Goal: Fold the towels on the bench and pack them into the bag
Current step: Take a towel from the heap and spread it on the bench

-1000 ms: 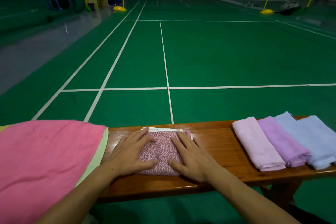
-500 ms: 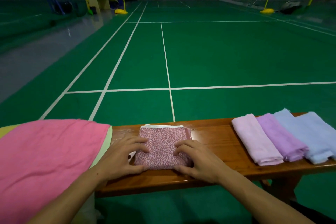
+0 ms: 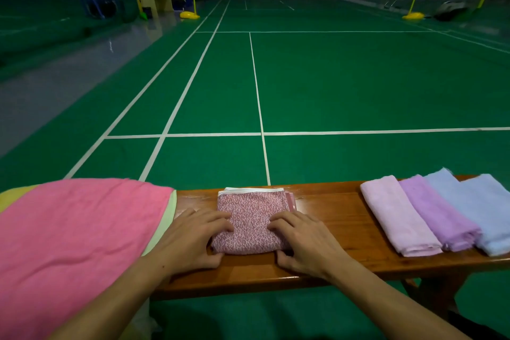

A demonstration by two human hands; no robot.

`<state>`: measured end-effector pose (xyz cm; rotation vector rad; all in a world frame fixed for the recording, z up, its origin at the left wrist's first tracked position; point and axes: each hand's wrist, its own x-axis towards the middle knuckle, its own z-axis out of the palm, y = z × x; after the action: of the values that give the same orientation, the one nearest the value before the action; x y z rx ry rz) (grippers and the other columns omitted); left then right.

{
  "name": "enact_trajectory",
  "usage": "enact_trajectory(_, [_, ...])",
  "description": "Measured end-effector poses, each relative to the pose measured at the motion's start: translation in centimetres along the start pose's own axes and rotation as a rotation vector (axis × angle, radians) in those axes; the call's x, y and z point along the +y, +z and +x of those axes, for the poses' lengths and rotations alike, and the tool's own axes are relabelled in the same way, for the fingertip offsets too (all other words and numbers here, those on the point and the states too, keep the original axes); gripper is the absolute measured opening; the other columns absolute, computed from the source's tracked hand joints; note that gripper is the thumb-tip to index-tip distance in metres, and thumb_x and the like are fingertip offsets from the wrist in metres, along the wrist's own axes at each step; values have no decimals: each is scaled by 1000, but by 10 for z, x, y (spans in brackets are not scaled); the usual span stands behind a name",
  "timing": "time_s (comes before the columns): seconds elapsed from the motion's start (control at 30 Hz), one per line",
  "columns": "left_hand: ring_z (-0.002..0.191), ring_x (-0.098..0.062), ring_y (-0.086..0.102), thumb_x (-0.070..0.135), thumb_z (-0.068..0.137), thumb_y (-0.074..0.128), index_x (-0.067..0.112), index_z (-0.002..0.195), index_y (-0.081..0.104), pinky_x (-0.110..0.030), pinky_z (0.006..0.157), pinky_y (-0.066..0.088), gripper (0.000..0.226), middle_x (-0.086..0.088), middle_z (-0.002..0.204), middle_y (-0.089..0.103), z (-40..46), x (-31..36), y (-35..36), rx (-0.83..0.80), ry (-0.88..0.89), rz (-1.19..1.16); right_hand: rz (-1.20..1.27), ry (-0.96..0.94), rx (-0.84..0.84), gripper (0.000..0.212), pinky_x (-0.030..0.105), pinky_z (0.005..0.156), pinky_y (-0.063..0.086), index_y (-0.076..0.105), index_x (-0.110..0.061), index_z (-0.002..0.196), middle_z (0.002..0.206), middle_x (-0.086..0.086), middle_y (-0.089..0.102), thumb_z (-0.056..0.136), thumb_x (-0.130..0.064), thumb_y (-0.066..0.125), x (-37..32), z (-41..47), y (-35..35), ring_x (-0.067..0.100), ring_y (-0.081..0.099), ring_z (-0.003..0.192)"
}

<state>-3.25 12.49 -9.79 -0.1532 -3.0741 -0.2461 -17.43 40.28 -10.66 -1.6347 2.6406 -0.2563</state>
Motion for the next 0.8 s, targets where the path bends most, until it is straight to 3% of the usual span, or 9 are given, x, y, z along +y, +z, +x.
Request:
enact_trajectory(0.17, [126, -3, 59, 52, 80, 60, 38, 122, 71, -34, 101, 54, 46, 21, 139, 64, 2, 3, -3, 111, -34, -38, 9, 60, 95, 41, 37, 108, 48, 53, -34, 135, 136, -12, 62, 100, -51, 42, 1, 3, 2, 8, 56, 124])
enact_trajectory(0.27, [109, 3, 58, 55, 84, 53, 39, 114, 68, -27, 85, 56, 38, 26, 122, 66, 1, 5, -10, 141, -159, -215, 192, 181, 134, 34, 36, 88, 53, 58, -36, 118, 108, -13, 66, 97, -60, 44, -1, 2, -7, 6, 58, 97])
enact_trajectory(0.37, [95, -2, 62, 62, 88, 46, 35, 103, 66, -37, 78, 57, 37, 20, 103, 71, 0, 5, -9, 143, -268, -374, 399, 257, 121, 37, 36, 75, 55, 59, -34, 106, 92, -15, 64, 95, -66, 44, 1, 1, -10, 3, 58, 82])
enact_trajectory(0.5, [64, -2, 55, 51, 99, 58, 27, 81, 60, -34, 64, 41, 30, 20, 70, 63, 1, 8, -7, 144, -379, -618, 601, 347, 138, 40, 39, 67, 51, 62, -31, 94, 74, -6, 64, 97, -68, 49, 6, 3, -5, 7, 58, 68])
enact_trajectory(0.6, [50, -1, 48, 43, 103, 61, 26, 75, 56, -33, 59, 35, 33, 17, 55, 57, 5, 16, -6, 108, -465, -651, 626, 424, 151, 45, 40, 63, 49, 62, -26, 89, 69, -5, 61, 96, -69, 52, 7, 8, 1, 7, 55, 62])
enact_trajectory(0.7, [57, -2, 54, 55, 96, 64, 32, 82, 55, -35, 57, 48, 29, 14, 62, 62, 10, 17, -3, 142, -544, -381, 467, 508, 156, 43, 33, 59, 45, 58, -26, 88, 72, -9, 60, 96, -68, 57, 4, 16, 5, 6, 54, 64])
enact_trajectory(0.8, [93, 1, 58, 57, 94, 64, 42, 113, 57, -25, 66, 54, 25, 21, 106, 65, 10, 10, 1, 295, -450, -159, 242, 547, 184, 42, 29, 67, 52, 59, -31, 106, 89, -14, 67, 95, -71, 54, -5, 20, 0, 4, 62, 80])
